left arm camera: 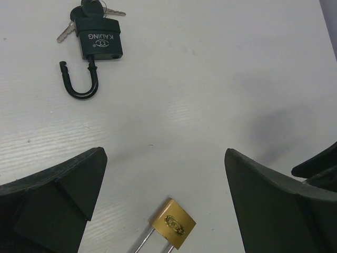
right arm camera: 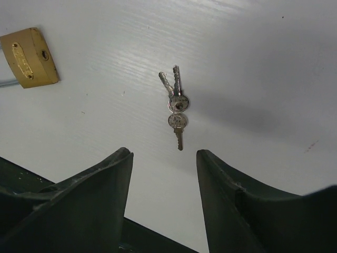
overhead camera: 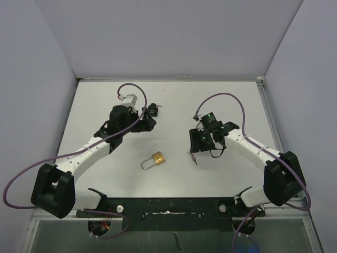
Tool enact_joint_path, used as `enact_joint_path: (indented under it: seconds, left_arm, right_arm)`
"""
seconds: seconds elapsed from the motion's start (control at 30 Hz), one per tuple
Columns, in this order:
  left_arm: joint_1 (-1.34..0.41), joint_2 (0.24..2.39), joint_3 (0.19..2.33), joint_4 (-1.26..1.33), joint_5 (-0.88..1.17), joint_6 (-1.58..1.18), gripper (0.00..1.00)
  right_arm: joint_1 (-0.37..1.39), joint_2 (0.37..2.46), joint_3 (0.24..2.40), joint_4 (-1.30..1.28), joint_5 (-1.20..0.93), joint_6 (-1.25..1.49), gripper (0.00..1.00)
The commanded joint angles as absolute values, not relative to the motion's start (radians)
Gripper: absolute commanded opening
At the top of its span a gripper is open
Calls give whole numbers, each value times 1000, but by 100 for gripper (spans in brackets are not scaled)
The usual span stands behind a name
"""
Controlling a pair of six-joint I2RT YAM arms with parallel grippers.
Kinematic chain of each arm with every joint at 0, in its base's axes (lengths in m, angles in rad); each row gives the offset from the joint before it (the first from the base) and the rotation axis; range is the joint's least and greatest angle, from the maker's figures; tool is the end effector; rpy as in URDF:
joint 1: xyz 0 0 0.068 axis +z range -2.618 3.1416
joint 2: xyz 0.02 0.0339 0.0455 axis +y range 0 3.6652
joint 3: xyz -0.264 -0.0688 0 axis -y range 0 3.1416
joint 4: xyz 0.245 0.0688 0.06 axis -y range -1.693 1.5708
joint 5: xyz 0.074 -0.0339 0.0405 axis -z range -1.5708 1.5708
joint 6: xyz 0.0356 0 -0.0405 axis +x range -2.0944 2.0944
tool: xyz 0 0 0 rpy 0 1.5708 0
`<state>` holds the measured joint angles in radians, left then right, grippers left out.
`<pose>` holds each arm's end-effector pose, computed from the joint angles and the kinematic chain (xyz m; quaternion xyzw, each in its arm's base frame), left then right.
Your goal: Unlock with the key
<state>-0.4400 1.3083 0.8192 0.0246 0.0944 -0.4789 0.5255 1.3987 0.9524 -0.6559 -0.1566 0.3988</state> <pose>0.2644 -0.1282 0.2573 0.0083 0.8502 -0.2687 0.4526 0.2316 0.1407 0.2246 -0.0795 0.9666 0.1713 0.1732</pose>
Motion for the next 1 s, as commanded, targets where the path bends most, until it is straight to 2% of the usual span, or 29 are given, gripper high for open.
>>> enact_joint_path:
  seconds: [0.0,0.53,0.97]
  left_arm:
    - [-448,1291,827,77,118,-491,96]
    - [-446,1314,823,94,120,-491,96]
    - [-445,1320,818,100,121,-491,96]
  right_arm:
    - [536,1458,989,-619,-146,392,52]
    - [542,1606,1046,-590,-163,376,38]
    - [545,1656,1055,-584,-163,373,32]
